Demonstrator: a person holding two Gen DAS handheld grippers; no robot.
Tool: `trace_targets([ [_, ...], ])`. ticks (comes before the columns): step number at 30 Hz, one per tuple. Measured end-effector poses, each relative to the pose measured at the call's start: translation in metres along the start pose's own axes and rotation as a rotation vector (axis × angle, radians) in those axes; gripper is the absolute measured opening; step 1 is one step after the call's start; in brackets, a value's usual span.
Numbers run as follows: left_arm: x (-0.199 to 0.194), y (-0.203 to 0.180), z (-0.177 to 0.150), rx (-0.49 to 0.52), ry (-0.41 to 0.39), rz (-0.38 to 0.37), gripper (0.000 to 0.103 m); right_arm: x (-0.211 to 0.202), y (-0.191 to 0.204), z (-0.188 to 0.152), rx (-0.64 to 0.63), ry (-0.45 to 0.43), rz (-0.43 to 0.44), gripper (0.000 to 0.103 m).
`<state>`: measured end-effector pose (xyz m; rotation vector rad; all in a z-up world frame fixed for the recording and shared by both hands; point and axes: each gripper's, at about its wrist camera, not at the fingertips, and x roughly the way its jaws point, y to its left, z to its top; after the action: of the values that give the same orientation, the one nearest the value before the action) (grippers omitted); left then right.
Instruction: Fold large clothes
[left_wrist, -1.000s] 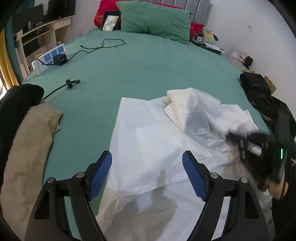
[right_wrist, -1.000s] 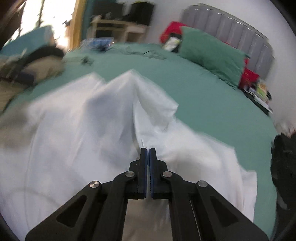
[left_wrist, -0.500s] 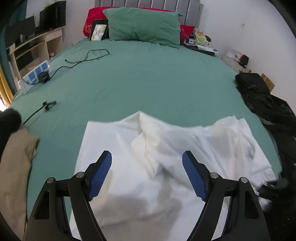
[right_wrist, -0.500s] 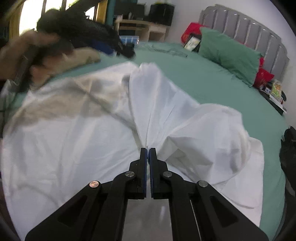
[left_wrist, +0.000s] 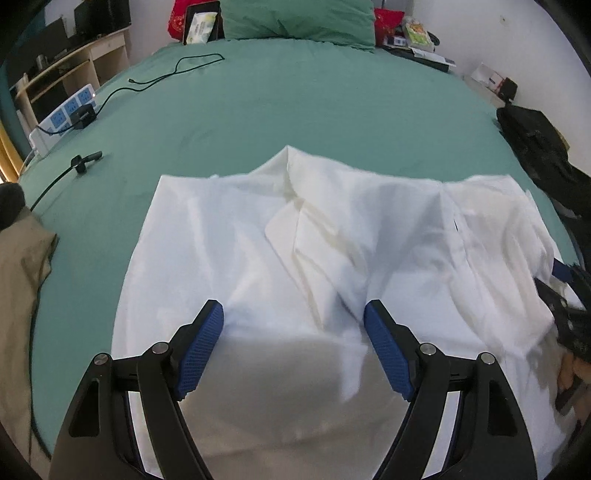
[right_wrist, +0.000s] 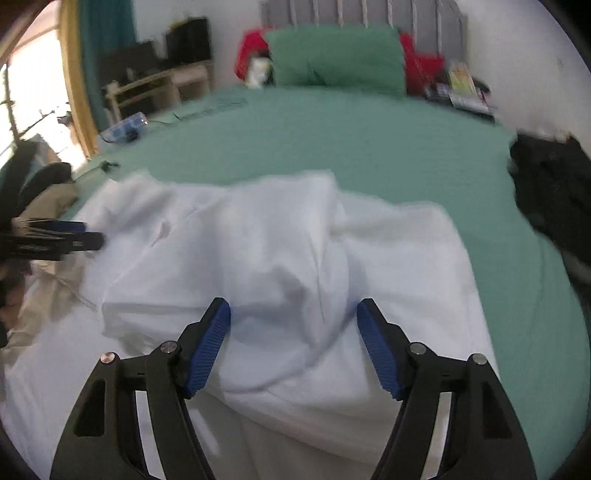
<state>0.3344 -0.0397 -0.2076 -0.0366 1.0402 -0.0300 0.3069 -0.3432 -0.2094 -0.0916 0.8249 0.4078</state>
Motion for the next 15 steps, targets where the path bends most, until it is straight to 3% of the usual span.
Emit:
trace_targets([
  [6,-0.031,0.004,-0.026,0.036,-0.042,0.071,0.082,-0.010,0.000,-0.007,0.017,0.034,-0.069,0.071],
  [8,-0.052,0.012,-0.039,0.012,-0.095,0.134,0.082,-0.018,0.001,-0.011,0.016,0.038,-0.082,0.071],
  [15,-0.116,0.052,-0.087,-0.077,-0.189,0.167,0.082,-0.056,0.006,-0.032,0.069,0.032,-0.070,0.071],
])
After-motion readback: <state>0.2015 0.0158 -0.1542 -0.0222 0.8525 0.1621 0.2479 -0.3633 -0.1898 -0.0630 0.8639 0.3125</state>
